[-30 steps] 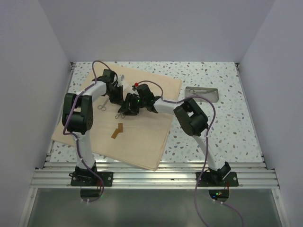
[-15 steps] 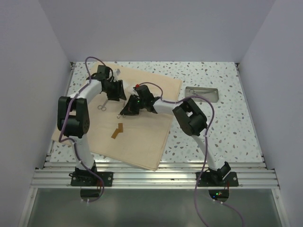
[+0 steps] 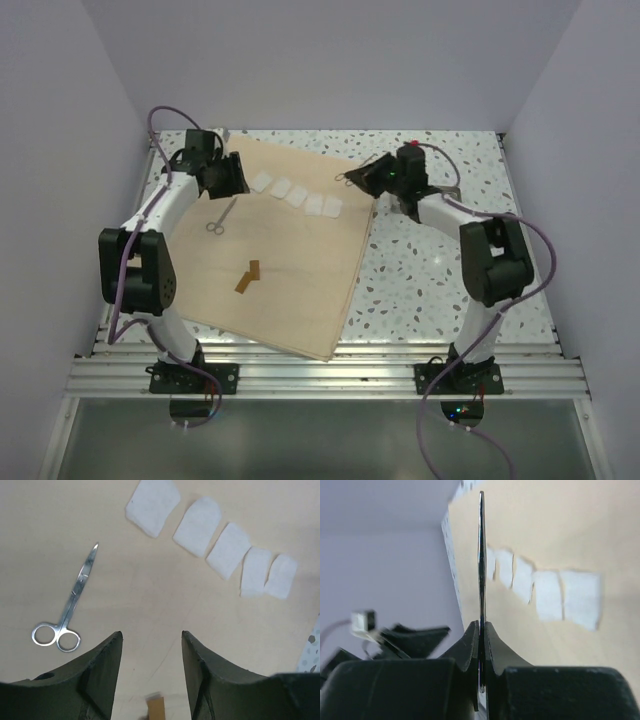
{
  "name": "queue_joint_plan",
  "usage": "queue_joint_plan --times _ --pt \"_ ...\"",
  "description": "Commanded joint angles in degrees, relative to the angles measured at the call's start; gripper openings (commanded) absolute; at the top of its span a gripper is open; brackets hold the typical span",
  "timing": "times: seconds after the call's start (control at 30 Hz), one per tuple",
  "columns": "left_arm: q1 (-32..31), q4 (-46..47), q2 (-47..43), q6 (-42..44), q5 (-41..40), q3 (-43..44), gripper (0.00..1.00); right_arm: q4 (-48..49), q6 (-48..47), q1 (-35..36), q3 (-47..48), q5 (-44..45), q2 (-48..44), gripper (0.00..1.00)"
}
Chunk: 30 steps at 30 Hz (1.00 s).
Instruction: Prepare the surgical pack
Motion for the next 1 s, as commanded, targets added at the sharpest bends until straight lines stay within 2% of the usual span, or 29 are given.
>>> queue_joint_plan --times 0.0,0.07,0.27,0.5,0.73,0.9,0.97 --pt "0.3 0.6 -0.1 -2.8 -0.4 -3.3 0.54 4.4 9.1 -5.1 -7.4 13.6 -7.9 0.00" --pt "0.3 1.5 -0.8 -3.2 -0.3 -4.9 0.53 -0.8 10.1 -9.0 -8.6 18.8 -10.6 0.00" --pt "0.3 0.5 -1.0 -3.1 -5.0 -4.6 0.53 -12.5 10.3 -15.7 -7.8 25.2 -12.0 0.00" --pt "0.3 0.1 0.8 -0.6 -9.6 -1.2 0.56 -13.5 9.2 -18.9 -7.3 25.8 -8.3 0.00" --pt "0.2 -4.9 9.4 -2.4 -22.8 7.3 0.61 -18.0 10.8 -18.9 -4.3 27.7 -5.2 0.00" --pt "0.2 -5.7 12.9 -3.3 -24.3 11.7 0.62 -18.9 12.1 -18.9 -3.9 29.6 -3.8 0.00" --pt "0.2 -4.9 13.3 -3.3 -24.9 12.3 0.63 -18.0 13.1 -18.9 -3.7 29.4 -2.5 0.03"
